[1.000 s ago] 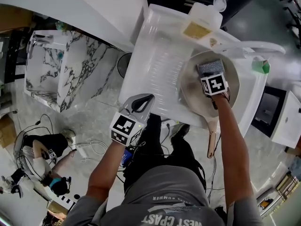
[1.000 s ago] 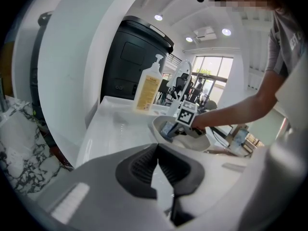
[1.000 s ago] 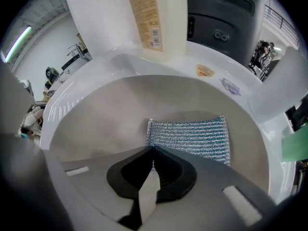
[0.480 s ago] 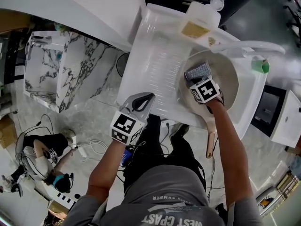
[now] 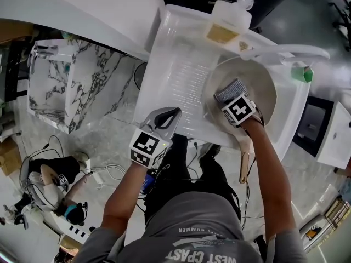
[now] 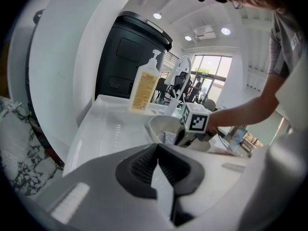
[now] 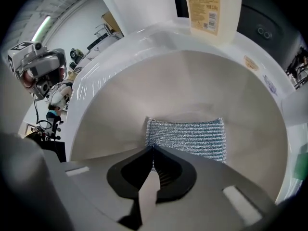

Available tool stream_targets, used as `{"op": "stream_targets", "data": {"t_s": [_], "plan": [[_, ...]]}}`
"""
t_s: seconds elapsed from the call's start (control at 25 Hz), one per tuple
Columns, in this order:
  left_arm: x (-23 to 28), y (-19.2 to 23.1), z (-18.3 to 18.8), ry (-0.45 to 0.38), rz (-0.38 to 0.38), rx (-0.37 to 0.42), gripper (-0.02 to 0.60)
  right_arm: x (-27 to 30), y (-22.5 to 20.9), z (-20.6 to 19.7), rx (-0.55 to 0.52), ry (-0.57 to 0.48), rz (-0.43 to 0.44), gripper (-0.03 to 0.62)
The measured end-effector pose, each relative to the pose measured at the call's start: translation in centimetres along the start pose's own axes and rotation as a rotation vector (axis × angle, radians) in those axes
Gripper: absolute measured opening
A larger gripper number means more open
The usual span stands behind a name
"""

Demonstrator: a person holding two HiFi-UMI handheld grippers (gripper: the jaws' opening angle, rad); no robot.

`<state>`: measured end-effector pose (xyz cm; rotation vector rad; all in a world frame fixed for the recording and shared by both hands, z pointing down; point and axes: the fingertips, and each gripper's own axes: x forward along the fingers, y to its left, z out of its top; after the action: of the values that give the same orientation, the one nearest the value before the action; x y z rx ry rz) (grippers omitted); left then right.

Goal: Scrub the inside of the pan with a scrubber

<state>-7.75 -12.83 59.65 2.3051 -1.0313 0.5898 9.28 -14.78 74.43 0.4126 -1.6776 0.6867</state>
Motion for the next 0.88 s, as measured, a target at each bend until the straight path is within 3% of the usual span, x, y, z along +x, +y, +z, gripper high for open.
{"op": "stream_targets", "data": {"t_s": [0.44,0.88], "plan": [[-0.1,0.3,0.6,-0.009,0.005,0.006,0.003,-1.3,-5.9,-2.2,0.098,0.011,-0.168,0.011],[-1.2,-0.2,0.4,-0.018,0.003,0.009,0.002,-1.4,-9.1,0.3,0.168,-0.132,-0.301,0.011]]}}
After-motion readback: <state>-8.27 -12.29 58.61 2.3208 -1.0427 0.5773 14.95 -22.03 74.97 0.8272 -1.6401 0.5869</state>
